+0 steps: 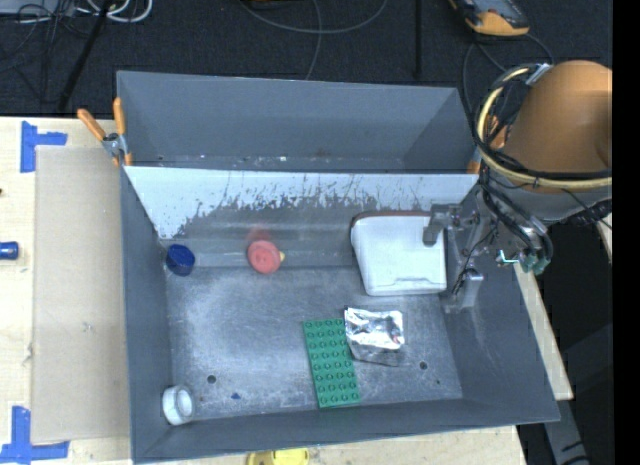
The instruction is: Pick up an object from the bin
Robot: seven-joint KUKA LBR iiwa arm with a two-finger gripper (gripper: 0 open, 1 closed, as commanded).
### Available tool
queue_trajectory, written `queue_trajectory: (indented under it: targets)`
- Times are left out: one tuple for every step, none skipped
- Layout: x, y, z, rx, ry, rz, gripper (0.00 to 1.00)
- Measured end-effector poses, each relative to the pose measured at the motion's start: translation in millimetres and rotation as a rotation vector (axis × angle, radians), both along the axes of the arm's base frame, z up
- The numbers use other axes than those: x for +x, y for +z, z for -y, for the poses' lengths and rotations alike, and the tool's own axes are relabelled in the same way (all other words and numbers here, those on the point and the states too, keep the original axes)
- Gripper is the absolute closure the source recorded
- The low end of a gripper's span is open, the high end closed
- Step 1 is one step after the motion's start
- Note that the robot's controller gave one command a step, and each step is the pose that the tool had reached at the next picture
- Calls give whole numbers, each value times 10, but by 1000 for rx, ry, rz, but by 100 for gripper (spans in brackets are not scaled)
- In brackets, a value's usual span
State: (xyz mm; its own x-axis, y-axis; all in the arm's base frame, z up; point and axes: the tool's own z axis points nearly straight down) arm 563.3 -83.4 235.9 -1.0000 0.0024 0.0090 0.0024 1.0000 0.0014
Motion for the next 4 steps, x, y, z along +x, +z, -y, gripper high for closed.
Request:
queue_trajectory:
  targets:
    - [-329, -1705, -460, 2, 177, 2, 0]
    - [-386, -1349, -477, -1, 189, 11, 0]
    - [-239, -1363, -515, 0, 191, 11, 0]
    - [-121, -1682, -500, 0, 190, 7, 0]
